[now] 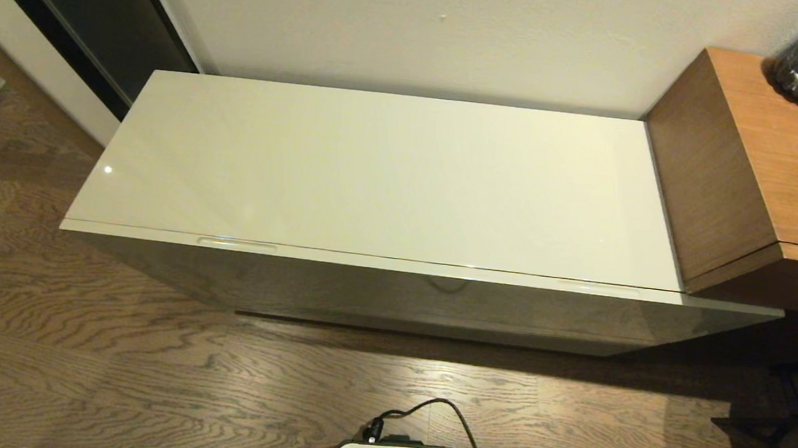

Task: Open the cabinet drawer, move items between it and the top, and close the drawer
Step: Open the drawer

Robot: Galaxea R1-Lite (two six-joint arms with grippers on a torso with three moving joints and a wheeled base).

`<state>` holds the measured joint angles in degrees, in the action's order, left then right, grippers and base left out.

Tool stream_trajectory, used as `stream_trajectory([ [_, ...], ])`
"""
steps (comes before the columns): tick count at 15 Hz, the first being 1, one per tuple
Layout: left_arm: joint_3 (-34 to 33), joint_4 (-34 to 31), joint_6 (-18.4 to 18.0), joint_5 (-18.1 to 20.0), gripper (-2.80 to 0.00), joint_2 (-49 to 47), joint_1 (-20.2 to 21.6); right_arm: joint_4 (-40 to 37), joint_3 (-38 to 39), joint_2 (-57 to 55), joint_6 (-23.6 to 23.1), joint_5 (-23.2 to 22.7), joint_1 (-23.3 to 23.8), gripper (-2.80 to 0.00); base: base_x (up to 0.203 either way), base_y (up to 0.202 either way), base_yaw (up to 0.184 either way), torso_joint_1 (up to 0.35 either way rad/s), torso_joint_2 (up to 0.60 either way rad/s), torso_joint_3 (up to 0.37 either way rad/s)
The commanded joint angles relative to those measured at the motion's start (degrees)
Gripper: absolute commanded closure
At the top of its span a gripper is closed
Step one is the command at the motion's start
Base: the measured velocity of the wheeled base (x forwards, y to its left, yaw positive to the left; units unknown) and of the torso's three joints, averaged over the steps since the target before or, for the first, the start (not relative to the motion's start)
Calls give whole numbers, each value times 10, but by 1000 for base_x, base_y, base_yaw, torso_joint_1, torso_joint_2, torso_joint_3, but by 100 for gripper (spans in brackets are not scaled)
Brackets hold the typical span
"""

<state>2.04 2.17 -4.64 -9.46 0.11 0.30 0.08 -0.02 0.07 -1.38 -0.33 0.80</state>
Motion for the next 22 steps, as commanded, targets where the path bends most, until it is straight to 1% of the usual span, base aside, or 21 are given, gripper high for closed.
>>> stream_trajectory([
  [1,-20,62,16,45,0,-1,0,0,0,-1,0,0,0,0,0,0,0,0,0,0],
  [3,-20,40,50,86,0,-1,0,0,0,-1,0,0,0,0,0,0,0,0,0,0],
  [4,-20,34,64,93,0,-1,0,0,0,-1,0,0,0,0,0,0,0,0,0,0],
  [6,-20,22,62,95,0,-2,0,0,0,-1,0,0,0,0,0,0,0,0,0,0],
  [8,-17,-30,60,96,0,-1,0,0,0,-1,0,0,0,0,0,0,0,0,0,0],
  [12,-18,-25,46,96,0,-1,0,0,0,-1,0,0,0,0,0,0,0,0,0,0],
  [15,-19,-20,53,98,0,-1,0,0,0,-1,0,0,0,0,0,0,0,0,0,0],
  [22,-19,-19,53,98,0,-1,0,0,0,-1,0,0,0,0,0,0,0,0,0,0],
])
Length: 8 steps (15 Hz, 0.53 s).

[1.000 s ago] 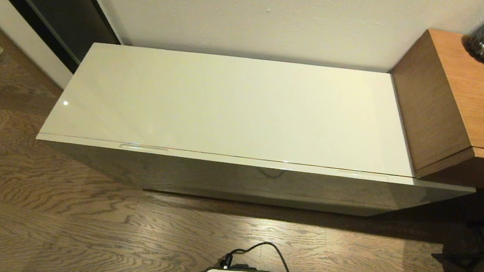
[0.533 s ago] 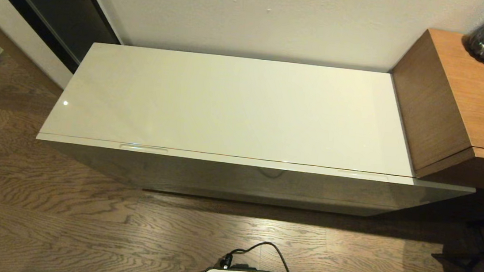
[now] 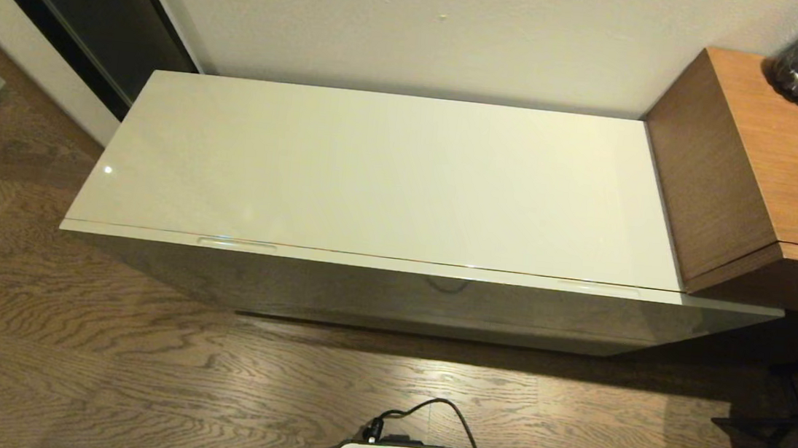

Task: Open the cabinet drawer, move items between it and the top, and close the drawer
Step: Open the drawer

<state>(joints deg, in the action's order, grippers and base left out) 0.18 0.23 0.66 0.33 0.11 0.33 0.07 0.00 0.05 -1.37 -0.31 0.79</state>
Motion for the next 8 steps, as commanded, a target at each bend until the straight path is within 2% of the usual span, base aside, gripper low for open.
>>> stream_trajectory([
  [1,0,0,0,0,0,-1,0,0,0,0,0,0,0,0,0,0,0,0,0,0],
  [6,0,0,0,0,0,-1,0,0,0,0,-2,-1,0,0,0,0,0,0,0,0],
  [8,0,0,0,0,0,-1,0,-1,0,0,-21,-2,0,0,0,0,0,0,0,0],
])
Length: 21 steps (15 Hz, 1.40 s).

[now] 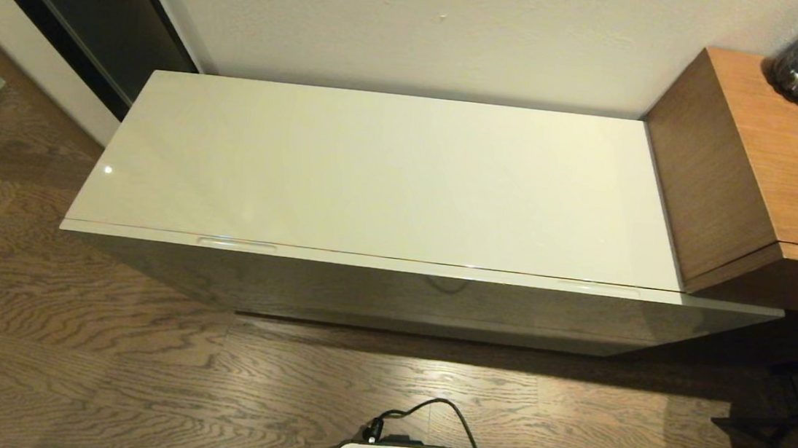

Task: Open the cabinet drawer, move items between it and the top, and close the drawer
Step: Open the drawer

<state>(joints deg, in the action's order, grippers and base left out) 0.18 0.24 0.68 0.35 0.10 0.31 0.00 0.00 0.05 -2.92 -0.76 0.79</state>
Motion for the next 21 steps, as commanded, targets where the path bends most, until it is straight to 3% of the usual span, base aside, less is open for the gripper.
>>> stream_trajectory([
  [1,0,0,0,0,0,-1,0,1,0,0,-22,-4,0,0,0,0,0,0,0,0],
  [12,0,0,0,0,0,-1,0,-18,-20,-6,-7,2,0,0,0,0,0,0,0,0],
  [14,0,0,0,0,0,-1,0,-99,-125,-26,24,-3,0,0,0,0,0,0,0,0],
  [17,0,1,0,0,0,-1,0,-233,-368,-148,89,-28,1,0,0,0,0,0,0,0],
  [19,0,0,0,0,0,-1,0,-290,-433,-260,89,-51,1,0,0,0,0,0,0,0],
  [21,0,0,0,0,0,-1,0,-311,-425,-355,71,-90,0,0,0,0,0,0,0,0],
])
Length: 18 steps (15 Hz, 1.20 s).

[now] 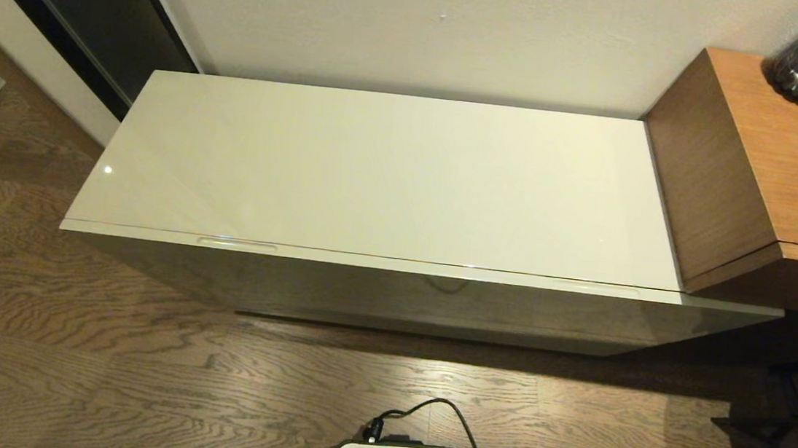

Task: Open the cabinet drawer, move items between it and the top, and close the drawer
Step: Open the drawer

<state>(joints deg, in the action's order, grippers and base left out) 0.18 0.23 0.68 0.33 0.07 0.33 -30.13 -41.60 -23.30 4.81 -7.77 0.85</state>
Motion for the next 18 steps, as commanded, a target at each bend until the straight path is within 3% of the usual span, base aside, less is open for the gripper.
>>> stream_trajectory([
  [1,0,0,0,0,0,-1,0,-8,-5,-167,-12,-40,-1,0,0,0,0,0,0,0],
  [4,0,0,0,0,0,-1,0,51,0,-305,-5,-70,-4,0,0,0,0,0,0,0],
  [8,0,0,0,0,0,-1,0,154,-65,-451,110,-58,-76,0,0,0,0,0,0,0],
  [10,0,0,0,0,0,-1,0,165,-98,-495,137,-1,-144,0,0,0,0,0,0,0],
  [12,0,0,0,0,0,-1,0,169,-121,-538,142,109,-184,0,0,0,0,0,0,0],
  [14,0,0,0,0,0,-1,0,186,-125,-571,145,164,-200,0,0,0,0,0,0,0],
  [18,0,0,0,0,0,-1,0,294,-122,-624,148,232,-203,0,0,0,0,0,0,0],
])
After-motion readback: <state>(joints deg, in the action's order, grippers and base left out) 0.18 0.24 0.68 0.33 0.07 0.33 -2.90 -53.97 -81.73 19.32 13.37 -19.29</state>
